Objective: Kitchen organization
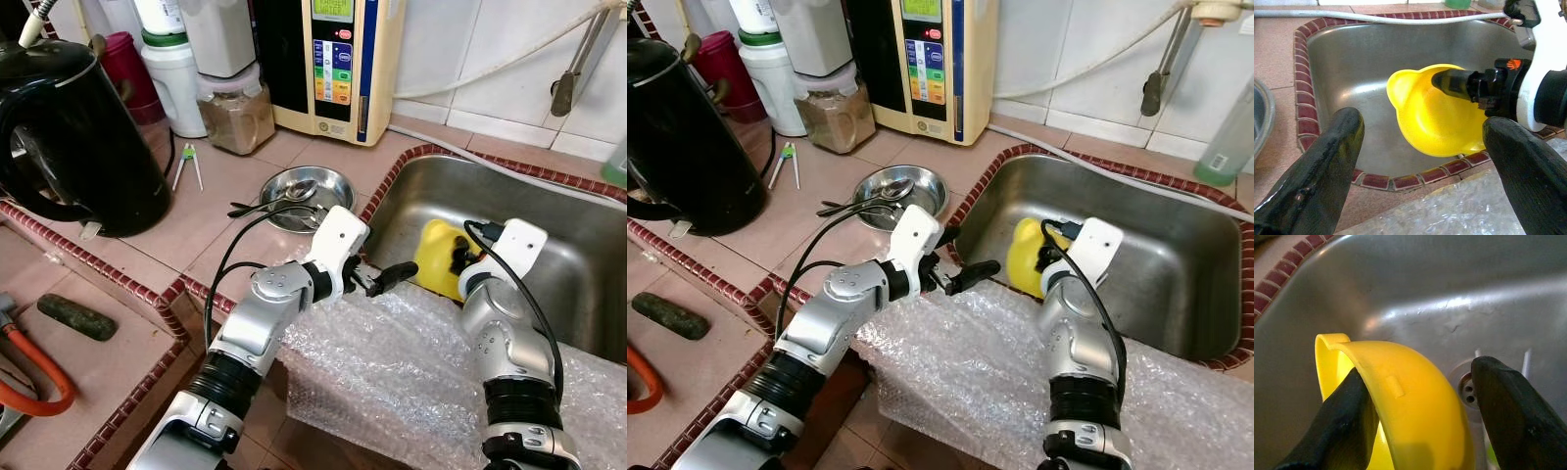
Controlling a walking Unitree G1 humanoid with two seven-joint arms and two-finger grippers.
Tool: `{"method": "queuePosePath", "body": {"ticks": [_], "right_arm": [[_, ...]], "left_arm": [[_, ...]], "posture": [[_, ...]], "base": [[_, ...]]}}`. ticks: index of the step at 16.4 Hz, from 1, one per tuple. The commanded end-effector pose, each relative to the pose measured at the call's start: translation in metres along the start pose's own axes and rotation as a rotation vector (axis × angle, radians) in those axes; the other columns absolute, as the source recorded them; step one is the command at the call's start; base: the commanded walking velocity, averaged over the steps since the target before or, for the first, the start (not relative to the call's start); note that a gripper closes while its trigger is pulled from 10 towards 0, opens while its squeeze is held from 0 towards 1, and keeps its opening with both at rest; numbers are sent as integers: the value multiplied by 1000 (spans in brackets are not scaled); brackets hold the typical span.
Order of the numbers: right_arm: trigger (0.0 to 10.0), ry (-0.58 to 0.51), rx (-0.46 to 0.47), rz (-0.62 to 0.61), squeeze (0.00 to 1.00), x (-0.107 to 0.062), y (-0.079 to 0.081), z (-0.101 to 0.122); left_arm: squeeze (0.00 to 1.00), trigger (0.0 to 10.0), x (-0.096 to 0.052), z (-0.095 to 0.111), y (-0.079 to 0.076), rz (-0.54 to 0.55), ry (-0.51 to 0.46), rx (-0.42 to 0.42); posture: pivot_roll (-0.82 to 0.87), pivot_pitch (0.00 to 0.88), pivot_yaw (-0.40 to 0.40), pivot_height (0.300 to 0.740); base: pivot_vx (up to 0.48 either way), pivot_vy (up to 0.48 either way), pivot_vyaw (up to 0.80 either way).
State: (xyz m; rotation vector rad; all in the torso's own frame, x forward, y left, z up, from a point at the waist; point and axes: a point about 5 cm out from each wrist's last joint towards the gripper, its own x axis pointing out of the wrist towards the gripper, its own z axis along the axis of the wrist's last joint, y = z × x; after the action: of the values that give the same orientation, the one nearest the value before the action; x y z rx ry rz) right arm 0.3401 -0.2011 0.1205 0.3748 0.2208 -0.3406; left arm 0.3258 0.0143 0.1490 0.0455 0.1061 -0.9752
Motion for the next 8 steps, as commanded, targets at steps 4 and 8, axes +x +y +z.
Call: {"method": "queuePosePath", "body": {"ticks": [4, 8], "right_arm": [[10000, -68, -209, 42, 1000, -1, -4, 13], [10000, -161, -382, 158, 1000, -8, 11, 26]], "left_arm": [[1000, 10000, -3, 5, 5, 38, -21, 14], [1000, 10000, -2, 6, 5, 52, -31, 26]], "posture": [[-121, 78, 69, 740], [-126, 79, 73, 740]], "base": [[0, 0, 0], [0, 0, 0]]}}
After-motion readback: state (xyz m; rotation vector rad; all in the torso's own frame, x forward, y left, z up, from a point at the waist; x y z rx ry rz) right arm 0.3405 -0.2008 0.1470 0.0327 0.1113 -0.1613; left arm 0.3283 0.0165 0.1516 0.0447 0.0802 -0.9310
